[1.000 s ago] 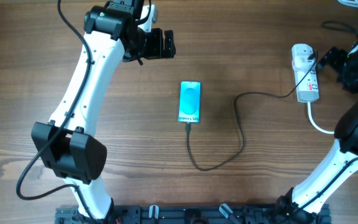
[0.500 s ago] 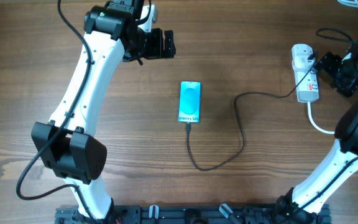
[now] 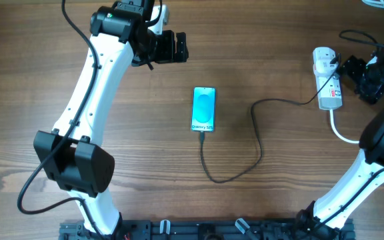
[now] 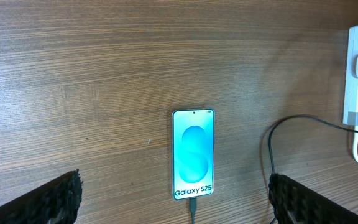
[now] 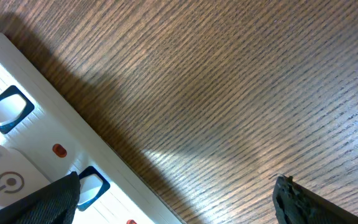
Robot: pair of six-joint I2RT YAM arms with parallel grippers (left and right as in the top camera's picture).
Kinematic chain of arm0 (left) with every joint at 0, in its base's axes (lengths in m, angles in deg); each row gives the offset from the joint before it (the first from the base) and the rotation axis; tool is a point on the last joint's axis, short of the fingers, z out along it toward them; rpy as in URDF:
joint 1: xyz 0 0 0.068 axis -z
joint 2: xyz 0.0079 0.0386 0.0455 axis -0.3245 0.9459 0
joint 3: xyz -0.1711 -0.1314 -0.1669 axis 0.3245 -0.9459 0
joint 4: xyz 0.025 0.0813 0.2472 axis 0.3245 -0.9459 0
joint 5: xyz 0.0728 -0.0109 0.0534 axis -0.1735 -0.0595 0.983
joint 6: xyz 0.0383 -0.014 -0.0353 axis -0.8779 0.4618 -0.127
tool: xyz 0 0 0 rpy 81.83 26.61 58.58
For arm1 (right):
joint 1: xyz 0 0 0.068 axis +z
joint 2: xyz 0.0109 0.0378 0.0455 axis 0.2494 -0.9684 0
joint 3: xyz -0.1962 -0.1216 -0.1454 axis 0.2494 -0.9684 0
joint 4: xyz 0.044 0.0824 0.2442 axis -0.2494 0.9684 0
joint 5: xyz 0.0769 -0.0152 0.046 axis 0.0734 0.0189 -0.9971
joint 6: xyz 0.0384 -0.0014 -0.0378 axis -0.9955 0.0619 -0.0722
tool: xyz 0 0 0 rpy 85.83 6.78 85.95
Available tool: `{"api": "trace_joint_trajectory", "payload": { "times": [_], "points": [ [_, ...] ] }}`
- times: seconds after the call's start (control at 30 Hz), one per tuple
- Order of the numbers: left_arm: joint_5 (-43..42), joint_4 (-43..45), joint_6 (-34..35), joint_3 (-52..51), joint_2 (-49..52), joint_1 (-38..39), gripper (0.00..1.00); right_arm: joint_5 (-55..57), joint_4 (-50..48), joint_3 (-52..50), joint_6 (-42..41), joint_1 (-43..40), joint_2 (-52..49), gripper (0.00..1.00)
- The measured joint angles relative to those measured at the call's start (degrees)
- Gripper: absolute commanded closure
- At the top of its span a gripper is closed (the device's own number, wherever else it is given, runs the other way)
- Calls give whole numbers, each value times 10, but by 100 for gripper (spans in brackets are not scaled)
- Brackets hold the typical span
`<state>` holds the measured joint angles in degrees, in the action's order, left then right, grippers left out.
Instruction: Plug charger to phone and switch on socket
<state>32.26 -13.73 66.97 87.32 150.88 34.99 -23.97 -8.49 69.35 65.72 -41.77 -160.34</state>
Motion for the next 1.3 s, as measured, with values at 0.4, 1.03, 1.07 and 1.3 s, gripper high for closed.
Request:
{"api": "trace_joint_trajectory", "payload": {
  "times": [0.4, 1.03, 1.07, 1.3],
  "points": [
    [0, 0, 0, 0, 0, 0, 0, -24, 23, 0, 0, -2, 0, 0],
    [0, 0, 0, 0, 0, 0, 0, 11, 7, 0, -16, -4, 0, 0],
    [0, 0, 0, 0, 0, 0, 0, 14, 8, 0, -16, -4, 0, 0],
    [0, 0, 0, 0, 0, 0, 0, 0, 9, 0, -15, -4, 0, 0]
  ]
}}
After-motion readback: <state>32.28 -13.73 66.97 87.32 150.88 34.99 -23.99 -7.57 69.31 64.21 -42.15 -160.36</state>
